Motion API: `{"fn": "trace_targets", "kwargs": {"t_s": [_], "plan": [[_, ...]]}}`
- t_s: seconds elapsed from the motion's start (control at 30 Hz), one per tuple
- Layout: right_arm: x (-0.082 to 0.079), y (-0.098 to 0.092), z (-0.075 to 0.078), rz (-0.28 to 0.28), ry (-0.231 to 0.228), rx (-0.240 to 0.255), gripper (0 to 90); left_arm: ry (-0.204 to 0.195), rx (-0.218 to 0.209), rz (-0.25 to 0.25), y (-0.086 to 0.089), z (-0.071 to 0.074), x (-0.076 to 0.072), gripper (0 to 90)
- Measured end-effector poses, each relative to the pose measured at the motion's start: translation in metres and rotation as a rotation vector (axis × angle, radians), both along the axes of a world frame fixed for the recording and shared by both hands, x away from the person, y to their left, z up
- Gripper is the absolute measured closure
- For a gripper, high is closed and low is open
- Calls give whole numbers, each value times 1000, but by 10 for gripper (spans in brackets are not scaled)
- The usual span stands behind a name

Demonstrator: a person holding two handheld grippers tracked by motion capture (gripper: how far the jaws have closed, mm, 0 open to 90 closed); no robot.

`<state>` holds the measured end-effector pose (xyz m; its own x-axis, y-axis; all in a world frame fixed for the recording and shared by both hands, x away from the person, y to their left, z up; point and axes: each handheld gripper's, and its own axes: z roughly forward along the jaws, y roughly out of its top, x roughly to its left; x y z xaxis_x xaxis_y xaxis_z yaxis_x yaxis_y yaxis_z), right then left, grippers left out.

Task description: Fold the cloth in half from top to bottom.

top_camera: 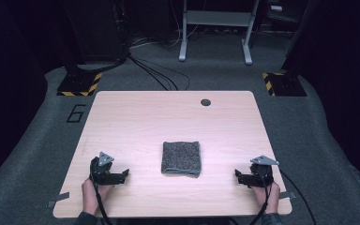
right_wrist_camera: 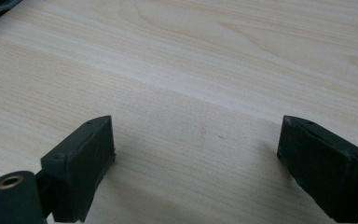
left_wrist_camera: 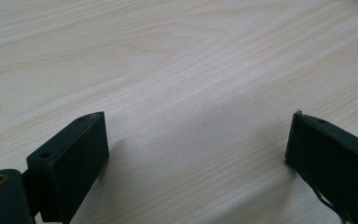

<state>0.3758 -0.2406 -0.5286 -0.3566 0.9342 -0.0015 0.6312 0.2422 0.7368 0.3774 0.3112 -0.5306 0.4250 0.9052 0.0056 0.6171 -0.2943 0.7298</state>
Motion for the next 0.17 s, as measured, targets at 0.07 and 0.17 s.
{"fn": "trace_targets", "kwargs": {"t_s": [0.07,0.17], "plan": [[1,0,0,7,0,-2,92,3,5,-6,0,0,1,50],[3,0,0,6,0,-4,81,5,8,-11,1,0,1,45]]}}
